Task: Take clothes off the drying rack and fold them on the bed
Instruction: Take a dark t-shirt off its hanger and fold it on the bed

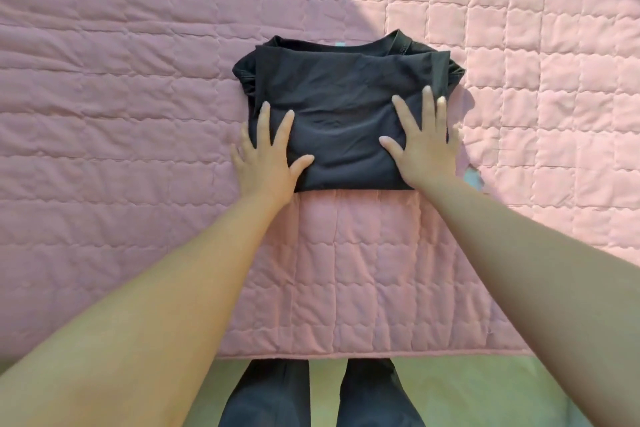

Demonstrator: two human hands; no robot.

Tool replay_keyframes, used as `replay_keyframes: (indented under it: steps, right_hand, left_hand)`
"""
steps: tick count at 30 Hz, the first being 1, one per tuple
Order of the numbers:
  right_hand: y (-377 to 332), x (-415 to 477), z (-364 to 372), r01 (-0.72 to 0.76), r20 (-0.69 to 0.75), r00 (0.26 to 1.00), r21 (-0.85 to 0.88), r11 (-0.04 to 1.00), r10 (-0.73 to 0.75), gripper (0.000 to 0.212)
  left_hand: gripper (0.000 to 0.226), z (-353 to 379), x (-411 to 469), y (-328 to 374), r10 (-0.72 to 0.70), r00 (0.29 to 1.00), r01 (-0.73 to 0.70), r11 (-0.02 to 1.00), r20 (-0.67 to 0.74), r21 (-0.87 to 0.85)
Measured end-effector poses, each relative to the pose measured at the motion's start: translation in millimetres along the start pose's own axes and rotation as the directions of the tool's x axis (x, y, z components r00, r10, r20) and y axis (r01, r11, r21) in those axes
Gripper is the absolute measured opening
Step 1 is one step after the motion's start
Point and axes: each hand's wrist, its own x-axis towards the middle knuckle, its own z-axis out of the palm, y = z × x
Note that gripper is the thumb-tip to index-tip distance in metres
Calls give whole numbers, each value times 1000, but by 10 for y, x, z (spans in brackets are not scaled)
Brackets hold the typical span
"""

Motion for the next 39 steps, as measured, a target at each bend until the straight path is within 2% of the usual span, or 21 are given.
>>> replay_keyframes:
  steps: [2,3,5,6,8,9,10,11,13,16,19,21,24,27,29,32,36,39]
  right_hand:
    - [-72,-3,-62,-162,-75,979,271,949,189,81]
    - [-94,11,-88,-271,-57,946,409,872,320,87]
    - [-37,104,-91,-476,79,834,605,639,547,92]
    - [3,154,-115,-531,170,782,686,497,600,94]
    - [91,247,-193,-570,342,731,781,254,590,98]
    - [147,284,-228,-565,395,744,803,192,539,96]
    - [200,311,-257,-557,428,767,814,165,478,89]
    - [218,317,-294,-542,435,795,822,175,422,81]
    - [188,295,-354,-468,359,861,836,288,359,59]
    - [25,153,-466,-355,198,909,829,433,366,39]
    - [-148,-82,-534,-274,52,922,790,549,384,18]
    - [-279,-313,-564,-230,-4,932,767,599,362,17]
    - [-459,-644,-553,-226,14,933,802,553,361,32]
    - [-648,-965,-490,-237,82,943,847,476,323,27]
    - [-804,-1164,-431,-228,114,959,854,467,259,27]
    - [-1071,-1486,-346,-206,141,976,850,485,167,16]
    - [-1483,-1922,-215,-174,176,983,824,538,49,21]
    - [-1797,-2215,-90,-142,208,977,799,584,-47,16]
  left_hand:
    - [92,-75,55,38,-117,983,78,964,-142,-253]
    - [97,-120,108,34,-218,965,143,904,-146,-404]
    - [97,-220,268,29,-433,901,330,713,-19,-619]
    - [92,-266,350,32,-501,862,415,618,73,-667]
    - [78,-342,484,26,-534,819,487,451,212,-748]
    - [70,-370,526,23,-518,821,477,387,242,-789]
    - [61,-389,548,28,-497,832,459,366,246,-810]
    - [51,-415,553,27,-473,850,438,388,232,-811]
    - [39,-464,494,52,-413,892,390,497,183,-775]
    - [47,-558,286,102,-312,946,286,694,81,-661]
    - [47,-644,-39,172,-264,965,206,764,-6,-611]
    - [47,-709,-334,140,-304,952,214,744,-36,-633]
    - [49,-677,-734,-39,-409,913,289,665,-13,-689]
    - [51,-551,-1131,-385,-490,871,322,595,-15,-736]
    - [53,-492,-1415,-614,-547,836,327,553,-38,-767]
    - [57,-427,-1919,-883,-623,781,355,503,-46,-788]
    - [57,-300,-2615,-1272,-719,694,363,399,-42,-842]
    - [59,-196,-3083,-1537,-806,593,393,292,-3,-872]
